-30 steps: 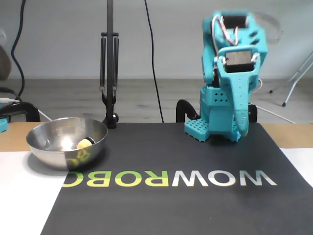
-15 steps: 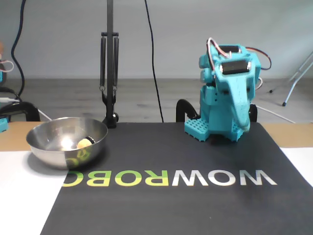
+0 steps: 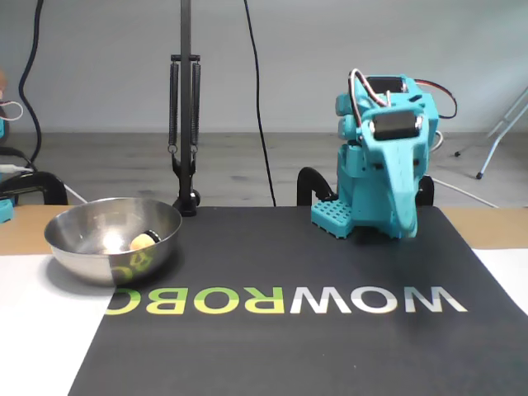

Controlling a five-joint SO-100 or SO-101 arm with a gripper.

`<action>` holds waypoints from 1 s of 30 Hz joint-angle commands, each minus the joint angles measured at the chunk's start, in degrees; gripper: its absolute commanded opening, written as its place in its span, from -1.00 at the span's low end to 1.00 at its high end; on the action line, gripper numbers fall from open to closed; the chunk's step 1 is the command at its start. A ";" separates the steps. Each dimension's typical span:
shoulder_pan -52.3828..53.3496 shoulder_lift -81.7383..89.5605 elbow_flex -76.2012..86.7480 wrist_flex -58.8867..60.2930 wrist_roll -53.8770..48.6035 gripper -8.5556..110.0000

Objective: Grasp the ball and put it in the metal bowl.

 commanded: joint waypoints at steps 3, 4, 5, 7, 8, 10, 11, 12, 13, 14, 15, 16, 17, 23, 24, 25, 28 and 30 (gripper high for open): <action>0.09 3.08 1.93 2.90 -2.46 -0.85; -0.09 3.08 1.93 3.52 -4.13 -0.85; -0.18 2.99 2.02 4.04 -5.45 -0.85; -0.18 2.99 2.02 5.45 -6.59 -0.85; -0.18 2.99 2.02 6.06 -6.68 -0.85; -0.18 2.90 2.02 7.65 -6.86 -0.85; -0.18 2.90 2.02 8.61 -6.86 -0.85; -0.18 2.90 2.02 9.58 -6.86 -0.85; -0.26 2.90 2.02 10.37 -6.86 -0.85; -0.26 2.90 2.02 10.63 -6.86 -0.85; -0.26 2.99 2.02 10.72 -6.86 -0.85; -0.26 2.99 2.02 10.72 -6.86 -0.85; -0.26 2.99 2.02 10.72 -6.86 -0.85; 0.18 2.99 2.02 10.81 -6.86 -0.85; 0.18 2.99 2.02 10.81 -6.86 -0.85; 0.18 2.99 2.02 10.81 -6.86 -0.85; 0.18 2.99 2.02 10.81 -6.86 -0.85; 0.18 2.99 2.02 10.81 -6.86 -0.85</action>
